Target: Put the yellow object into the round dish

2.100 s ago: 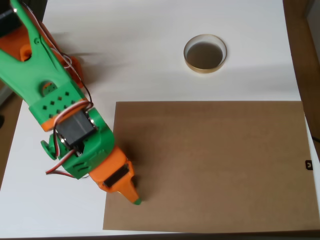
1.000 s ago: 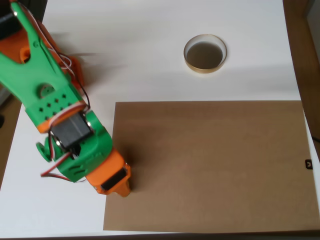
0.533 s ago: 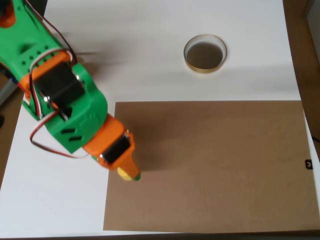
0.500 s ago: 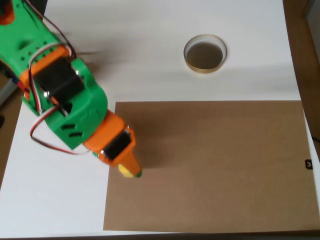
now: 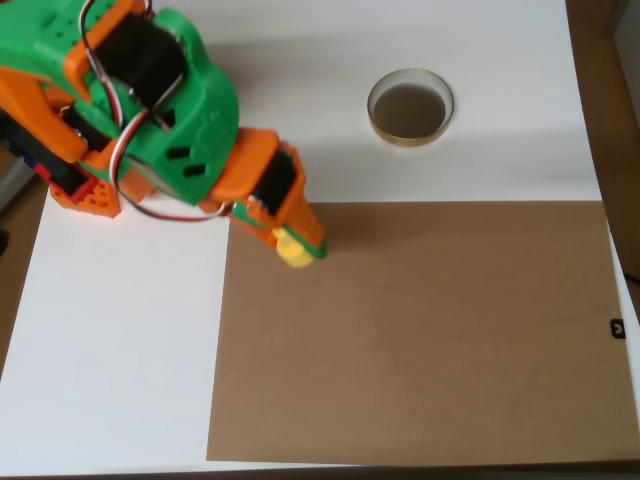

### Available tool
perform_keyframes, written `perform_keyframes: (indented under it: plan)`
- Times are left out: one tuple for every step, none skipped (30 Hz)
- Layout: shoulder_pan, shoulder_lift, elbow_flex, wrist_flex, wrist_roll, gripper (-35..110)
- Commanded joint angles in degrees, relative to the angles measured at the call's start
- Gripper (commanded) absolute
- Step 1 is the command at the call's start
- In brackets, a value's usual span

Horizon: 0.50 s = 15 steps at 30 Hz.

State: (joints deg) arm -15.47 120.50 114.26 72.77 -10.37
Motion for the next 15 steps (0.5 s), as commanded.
perform_keyframes:
  plan:
    - [-6.1,4.3,0.1,1.6,-1.3,0]
    - [-7.5,4.3,0.2,1.9,-1.2,0]
    - [-9.0,4.3,0.3,2.2,-1.2,0]
    - [-10.4,4.3,0.3,2.4,-1.1,0]
    - [-11.8,4.3,0.3,2.5,-1.1,0]
    - [-13.3,4.1,0.3,2.7,-1.1,0]
    - [-14.7,4.0,0.3,2.9,-1.1,0]
    - [-16.2,3.9,0.3,3.0,-1.1,0]
    - [-17.6,3.6,0.3,3.1,-1.1,0]
    - [-19.1,3.3,0.3,3.2,-1.0,0]
    - [-20.5,2.9,0.2,3.3,-0.7,0]
    - [-21.9,2.3,0.0,3.3,-0.4,0]
    - [-23.2,1.5,-0.2,3.3,-0.2,0]
    - [-24.6,0.5,-0.4,3.3,0.1,0]
    - [-26.0,-0.2,-0.6,3.2,0.3,0]
